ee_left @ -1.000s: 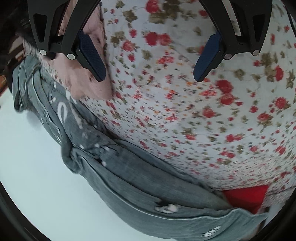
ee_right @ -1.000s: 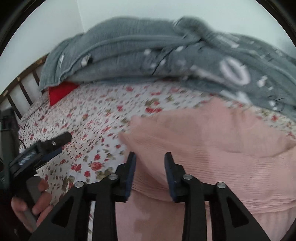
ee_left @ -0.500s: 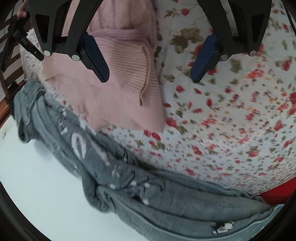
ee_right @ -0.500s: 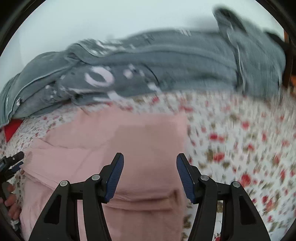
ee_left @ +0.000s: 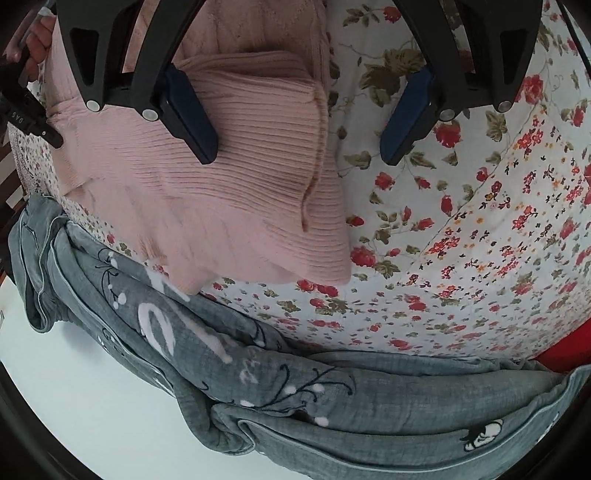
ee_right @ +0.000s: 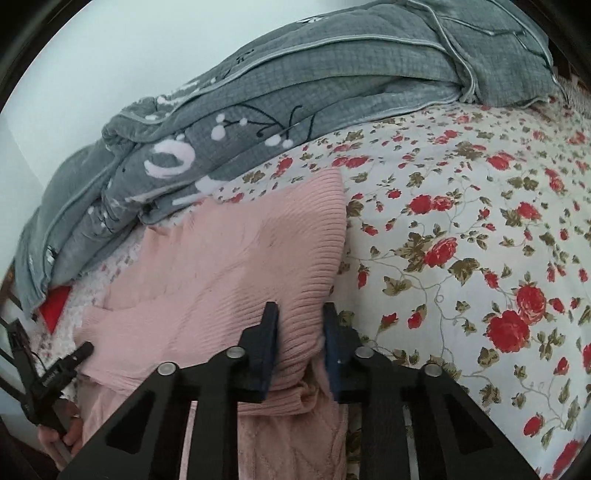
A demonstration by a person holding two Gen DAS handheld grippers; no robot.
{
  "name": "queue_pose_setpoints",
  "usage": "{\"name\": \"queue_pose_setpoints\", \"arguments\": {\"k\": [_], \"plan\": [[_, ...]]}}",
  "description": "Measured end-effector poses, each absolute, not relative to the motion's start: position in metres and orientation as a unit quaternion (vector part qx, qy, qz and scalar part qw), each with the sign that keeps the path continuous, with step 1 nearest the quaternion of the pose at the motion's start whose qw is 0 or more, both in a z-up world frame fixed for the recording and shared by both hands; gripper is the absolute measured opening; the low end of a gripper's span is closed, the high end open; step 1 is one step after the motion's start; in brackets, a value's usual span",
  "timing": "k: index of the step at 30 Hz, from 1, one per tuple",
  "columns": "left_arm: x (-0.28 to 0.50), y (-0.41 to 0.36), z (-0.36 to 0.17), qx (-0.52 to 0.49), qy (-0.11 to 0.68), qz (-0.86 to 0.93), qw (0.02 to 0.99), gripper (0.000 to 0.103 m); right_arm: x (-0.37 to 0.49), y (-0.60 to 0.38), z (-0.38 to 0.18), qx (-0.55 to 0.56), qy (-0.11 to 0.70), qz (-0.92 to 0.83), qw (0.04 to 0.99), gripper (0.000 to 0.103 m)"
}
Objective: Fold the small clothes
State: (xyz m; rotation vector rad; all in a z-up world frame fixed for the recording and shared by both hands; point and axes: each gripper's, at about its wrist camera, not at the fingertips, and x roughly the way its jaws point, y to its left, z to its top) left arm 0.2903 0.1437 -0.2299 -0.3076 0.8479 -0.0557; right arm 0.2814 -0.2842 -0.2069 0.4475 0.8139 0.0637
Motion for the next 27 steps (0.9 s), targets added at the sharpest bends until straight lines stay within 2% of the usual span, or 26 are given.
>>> {"name": "queue_pose_setpoints", "arguments": {"k": [7,12,20,27], "plan": [[0.271,0.163,-0.220,-0.217,0.346,-0.064,0.911,0.090,0.272,-0.295,-0.199,0.249,0.347,0.031,0.904,0.018],[0.283,0.166,-0.231,-0.234,0.381,-0.063,0.892,0.089,0.277,-0.297,-0.203,0.254,0.363,0.017,0.896,0.019],[0.286,0.156,-0.231,-0.200,0.391,-0.052,0.897,0.091,0.281,-0.302,-0.212,0.266,0.384,0.020,0.884,0.022],[0.286,0.156,-0.232,-0.202,0.390,-0.052,0.897,0.091,0.280,-0.295,-0.207,0.233,0.383,0.007,0.894,0.029]]}}
